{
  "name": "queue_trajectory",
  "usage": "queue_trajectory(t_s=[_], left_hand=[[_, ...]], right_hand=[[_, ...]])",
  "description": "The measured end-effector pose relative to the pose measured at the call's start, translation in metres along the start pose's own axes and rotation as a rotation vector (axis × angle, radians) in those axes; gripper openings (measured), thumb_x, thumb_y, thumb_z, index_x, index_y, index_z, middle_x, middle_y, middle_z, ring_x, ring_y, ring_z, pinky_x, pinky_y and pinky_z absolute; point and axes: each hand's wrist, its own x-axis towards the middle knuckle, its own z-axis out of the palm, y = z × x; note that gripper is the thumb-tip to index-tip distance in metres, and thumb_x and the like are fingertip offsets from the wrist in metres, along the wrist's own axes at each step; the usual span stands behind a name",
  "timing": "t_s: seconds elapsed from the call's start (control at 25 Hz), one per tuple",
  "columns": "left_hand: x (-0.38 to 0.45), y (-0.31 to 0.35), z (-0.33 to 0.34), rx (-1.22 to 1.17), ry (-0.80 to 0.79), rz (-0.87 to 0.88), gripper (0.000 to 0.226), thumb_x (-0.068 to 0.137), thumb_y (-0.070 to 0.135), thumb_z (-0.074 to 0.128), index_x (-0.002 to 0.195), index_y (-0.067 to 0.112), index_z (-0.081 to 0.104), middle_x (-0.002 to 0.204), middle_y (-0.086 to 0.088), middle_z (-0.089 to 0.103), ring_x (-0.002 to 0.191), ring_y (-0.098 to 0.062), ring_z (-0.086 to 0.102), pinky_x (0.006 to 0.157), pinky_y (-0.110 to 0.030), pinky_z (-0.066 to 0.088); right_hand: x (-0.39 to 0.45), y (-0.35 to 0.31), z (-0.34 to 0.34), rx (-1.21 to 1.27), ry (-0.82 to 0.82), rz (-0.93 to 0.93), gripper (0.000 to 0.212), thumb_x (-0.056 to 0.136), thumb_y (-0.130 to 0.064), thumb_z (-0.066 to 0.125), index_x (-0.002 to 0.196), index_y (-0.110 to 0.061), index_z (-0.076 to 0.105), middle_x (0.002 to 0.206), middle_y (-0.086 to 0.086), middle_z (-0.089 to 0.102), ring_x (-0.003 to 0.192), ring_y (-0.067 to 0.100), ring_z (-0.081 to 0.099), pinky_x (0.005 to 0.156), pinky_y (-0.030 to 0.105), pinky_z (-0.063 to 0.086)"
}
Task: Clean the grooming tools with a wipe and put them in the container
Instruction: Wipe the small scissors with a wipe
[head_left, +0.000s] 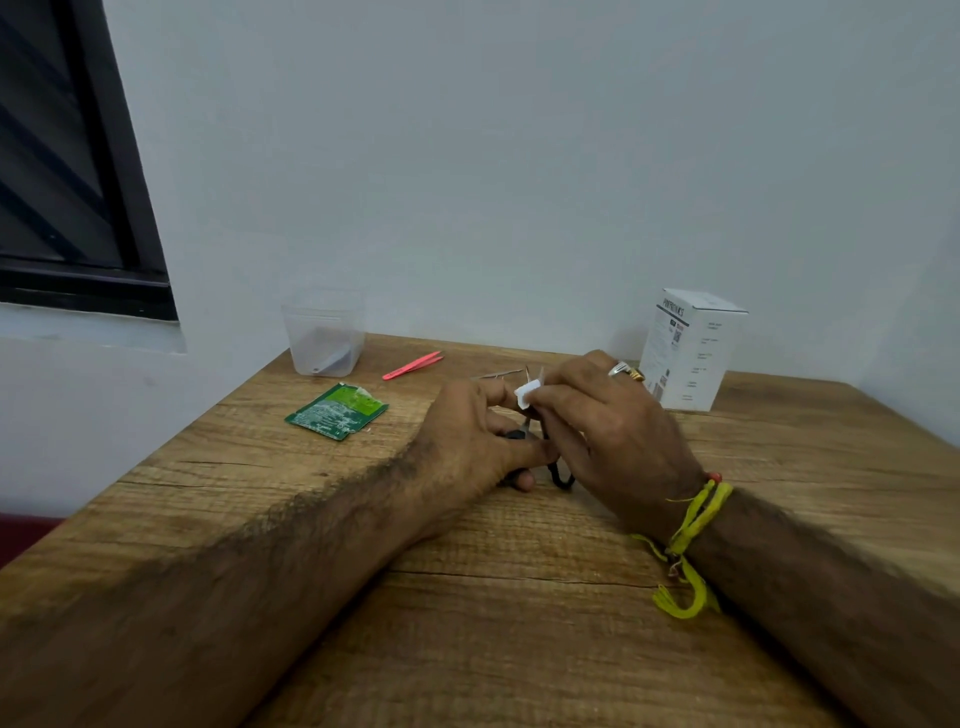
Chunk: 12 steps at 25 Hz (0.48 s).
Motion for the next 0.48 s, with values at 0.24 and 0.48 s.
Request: queue_trajectory(t_s=[0.24, 0.48], left_hand=[[0.0025, -0.0027, -0.0009, 0.009, -0.001, 0.014, 0.038, 0.074, 0.003, 0.086, 0.106, 0.014, 0.069, 0.075, -0.014, 0.076, 0.051, -0.017, 0.065, 0.054, -0.024, 0.052], [0.0046, -0.0047, -0.0039, -0.026, -0.034, 0.014, 0.041, 0.074, 0.004, 0.087, 0.107, 0.020, 0.069, 0.077, -0.016, 0.076, 0.051, -0.018, 0.065, 0.048, -0.021, 0.050]], right_hand=[[-0.0003, 0.0020, 0.0000, 0.024, -0.025, 0.007, 0.015, 0.091, -0.007, 0.062, 0.103, -0.006, 0.071, 0.097, 0.010, 0.066, 0.085, 0.030, 0.060, 0.068, 0.047, 0.050], [-0.0016, 0.0025, 0.0005, 0.086, -0.004, 0.056, 0.014, 0.093, -0.008, 0.061, 0.103, -0.007, 0.071, 0.098, 0.006, 0.066, 0.085, 0.026, 0.060, 0.070, 0.045, 0.050]])
